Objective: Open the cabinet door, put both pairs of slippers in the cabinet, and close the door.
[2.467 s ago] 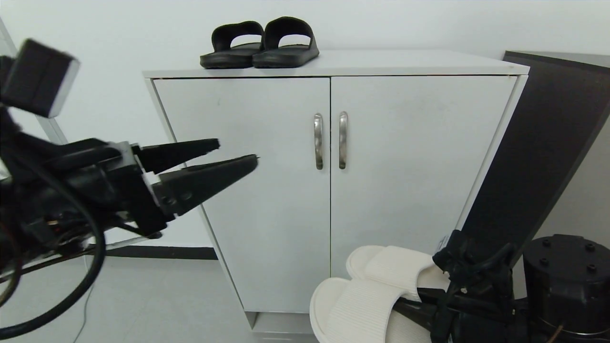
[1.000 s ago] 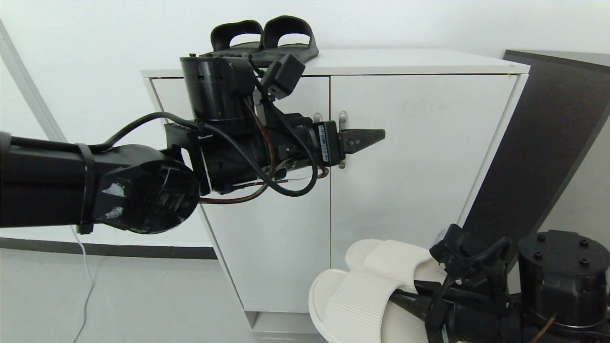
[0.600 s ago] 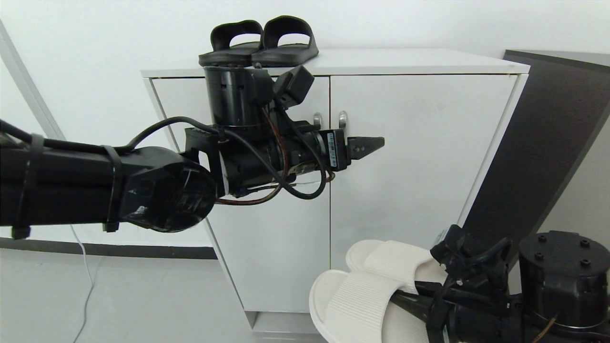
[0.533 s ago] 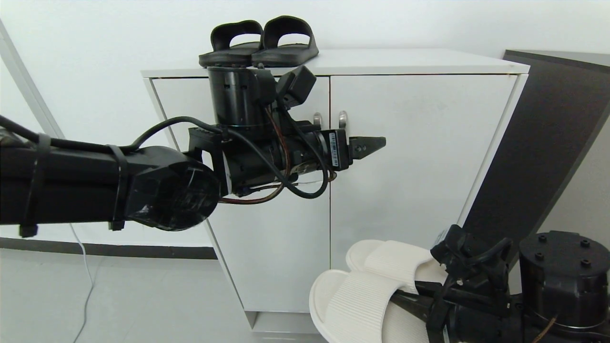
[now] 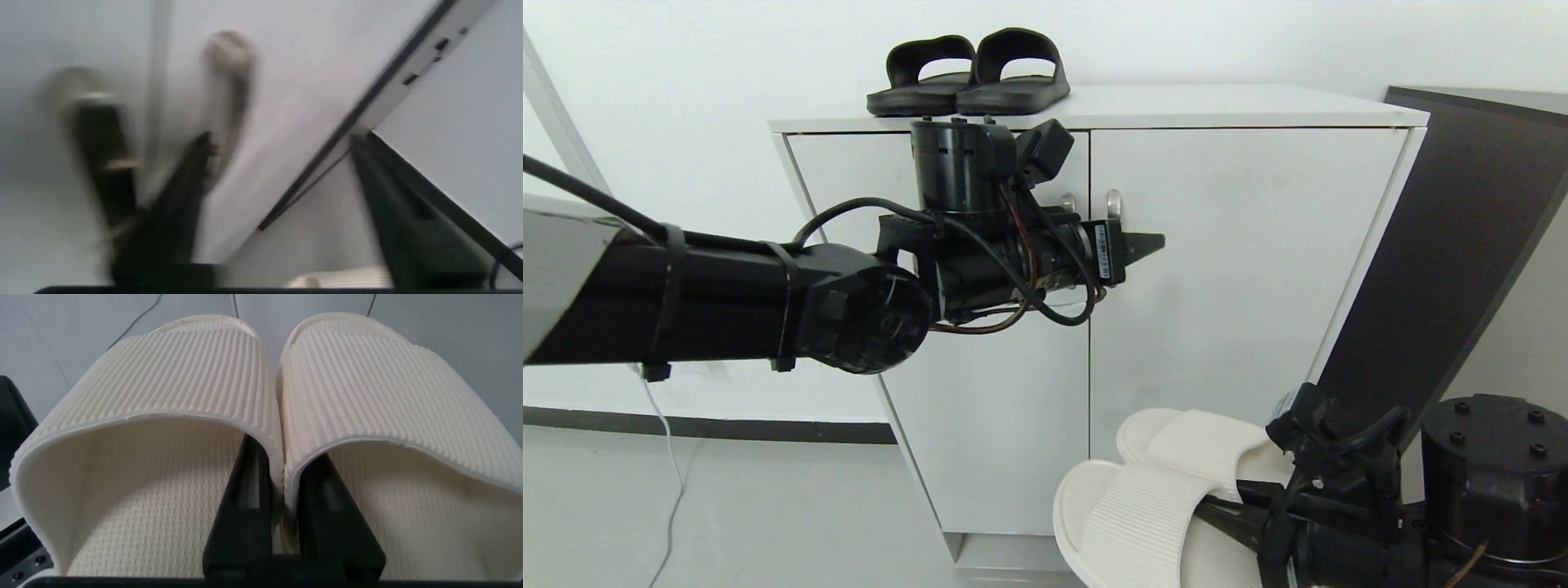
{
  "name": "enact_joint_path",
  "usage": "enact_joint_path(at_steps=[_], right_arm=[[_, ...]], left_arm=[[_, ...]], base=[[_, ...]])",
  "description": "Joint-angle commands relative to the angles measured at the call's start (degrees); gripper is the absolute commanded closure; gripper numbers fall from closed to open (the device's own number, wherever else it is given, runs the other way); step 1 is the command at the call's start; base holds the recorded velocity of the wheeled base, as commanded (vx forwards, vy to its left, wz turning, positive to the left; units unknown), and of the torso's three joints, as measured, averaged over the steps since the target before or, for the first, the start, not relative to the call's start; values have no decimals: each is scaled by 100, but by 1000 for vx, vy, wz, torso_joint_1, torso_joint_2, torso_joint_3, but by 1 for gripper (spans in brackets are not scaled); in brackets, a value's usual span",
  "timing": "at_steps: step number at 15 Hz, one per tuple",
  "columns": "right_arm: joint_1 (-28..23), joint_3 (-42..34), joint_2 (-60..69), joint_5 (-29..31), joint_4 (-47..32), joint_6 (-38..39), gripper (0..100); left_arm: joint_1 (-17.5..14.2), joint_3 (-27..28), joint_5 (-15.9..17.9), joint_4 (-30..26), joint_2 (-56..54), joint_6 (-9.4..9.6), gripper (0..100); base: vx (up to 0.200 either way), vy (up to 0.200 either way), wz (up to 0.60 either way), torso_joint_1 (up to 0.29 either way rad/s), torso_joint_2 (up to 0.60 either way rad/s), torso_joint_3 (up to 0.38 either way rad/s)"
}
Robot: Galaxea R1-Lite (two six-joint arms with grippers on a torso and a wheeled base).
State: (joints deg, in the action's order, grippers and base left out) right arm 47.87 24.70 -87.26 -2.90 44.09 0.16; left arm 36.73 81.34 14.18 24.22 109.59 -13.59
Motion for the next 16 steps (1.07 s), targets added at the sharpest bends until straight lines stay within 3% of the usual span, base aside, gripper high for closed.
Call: enact_joint_path(at_steps=[1,7,11,16], right_arm=[[3,-26,60,-9,3,2,100],[319,-150,429,-343,-270,11,100],[416,-334,535,-650,-278,2,100],[495,-404,482,-659,-278,2,100]], left_arm=[[27,-92,32,39,-17,-12,100],[115,-795,41,56,-659,15,100],[256,-1841,32,680,-1265,23,100],[238,-2553,32,751,-1889,-21,100]], base=[[0,0,0,0,0,0],[0,0,0,0,0,0],[0,0,0,0,0,0],[0,0,0,0,0,0]])
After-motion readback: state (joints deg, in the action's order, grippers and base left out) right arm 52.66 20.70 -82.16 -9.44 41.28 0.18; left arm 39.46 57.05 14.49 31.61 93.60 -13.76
